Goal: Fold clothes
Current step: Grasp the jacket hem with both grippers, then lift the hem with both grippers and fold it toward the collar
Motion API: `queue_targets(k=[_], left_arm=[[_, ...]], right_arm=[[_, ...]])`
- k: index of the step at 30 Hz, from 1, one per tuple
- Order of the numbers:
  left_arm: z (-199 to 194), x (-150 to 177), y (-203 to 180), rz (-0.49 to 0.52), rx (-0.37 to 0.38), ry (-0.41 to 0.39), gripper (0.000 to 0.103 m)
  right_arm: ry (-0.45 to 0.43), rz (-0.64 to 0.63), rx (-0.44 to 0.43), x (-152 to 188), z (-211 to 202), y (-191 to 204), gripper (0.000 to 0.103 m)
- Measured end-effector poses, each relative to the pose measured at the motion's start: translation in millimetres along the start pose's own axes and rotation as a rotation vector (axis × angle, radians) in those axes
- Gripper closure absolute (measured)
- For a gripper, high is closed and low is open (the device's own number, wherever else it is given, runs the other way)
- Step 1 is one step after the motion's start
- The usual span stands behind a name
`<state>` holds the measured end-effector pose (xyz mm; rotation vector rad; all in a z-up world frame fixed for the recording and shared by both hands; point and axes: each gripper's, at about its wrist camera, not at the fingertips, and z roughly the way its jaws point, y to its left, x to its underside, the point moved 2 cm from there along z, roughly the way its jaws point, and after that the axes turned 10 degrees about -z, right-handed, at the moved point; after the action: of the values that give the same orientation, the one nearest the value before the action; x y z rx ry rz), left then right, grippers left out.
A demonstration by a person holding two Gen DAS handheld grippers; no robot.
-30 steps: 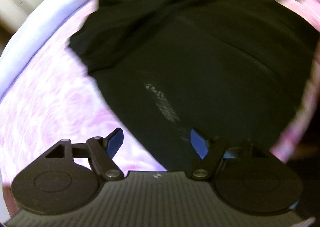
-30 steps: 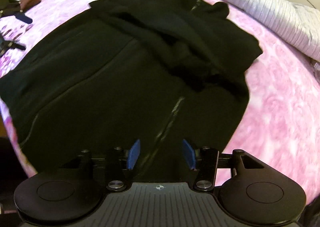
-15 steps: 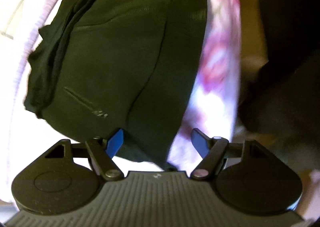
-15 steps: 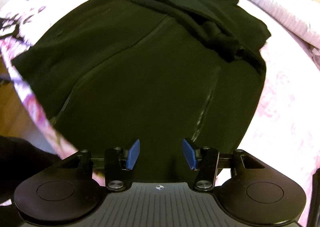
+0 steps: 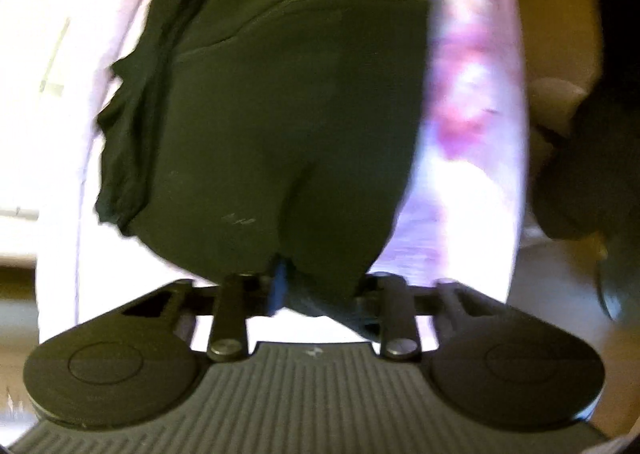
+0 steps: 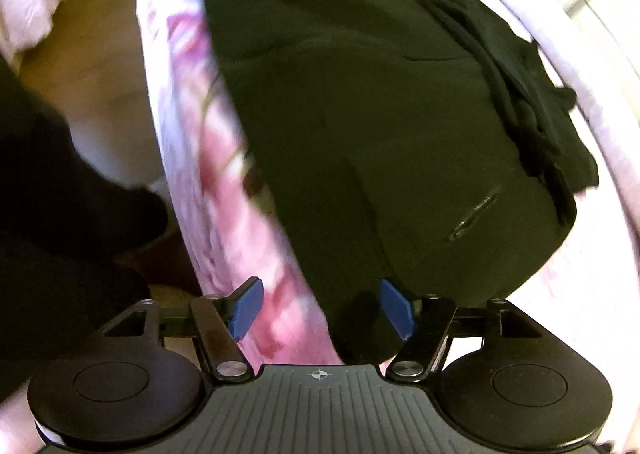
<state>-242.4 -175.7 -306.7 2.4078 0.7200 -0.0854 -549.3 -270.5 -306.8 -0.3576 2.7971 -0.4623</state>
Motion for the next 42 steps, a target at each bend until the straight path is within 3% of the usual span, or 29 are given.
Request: queue_targets(k=[6, 9, 10, 12, 16, 19, 24, 34, 37, 42], left_arm=[[4, -8, 15, -0.057, 0.009, 0.024, 0.083], [6, -11, 22, -0.072, 0.024, 0.033, 0.094], [7, -12, 24, -0.076, 0.029, 0.036, 0.095], [5, -14, 33, -0.098, 0.037, 0.036, 0.096], [-8, -18, 69, -0.172, 0.048, 0.023, 0.097], [-21, -21, 92, -0.171, 0.034, 0.012, 0.098], [-54, -27, 88, -0.168, 0.025, -0.015, 0.100], [-134, -31, 61, -0.262, 0.165, 0.063, 0.099], [-138, -43, 98, -0.322, 0.193, 0.058, 0.099], [-104, -77, 219, -0.422, 0.234, 0.033, 0.098]], right_arm=[[-0.022, -0.247, 0.093, 15, 20, 11, 0.033], [-0.050, -0.311, 0.095, 20, 20, 8, 0.036], [-0.048, -0.295, 0.109, 20, 19, 3, 0.046], [-0.025, -0.224, 0.135, 19, 15, -16, 0.093], [-0.042, -0.089, 0.148, 11, -11, -57, 0.096], [-0.080, -0.070, 0.127, 6, -38, -75, 0.098], [-0.090, -0.078, 0.105, 6, -74, -65, 0.098], [-0.090, -0.035, -0.001, 15, -150, -38, 0.098], [-0.101, -0.023, 0.003, 14, -173, -50, 0.098], [-0.139, 0.010, 0.075, -13, -180, -160, 0.098]])
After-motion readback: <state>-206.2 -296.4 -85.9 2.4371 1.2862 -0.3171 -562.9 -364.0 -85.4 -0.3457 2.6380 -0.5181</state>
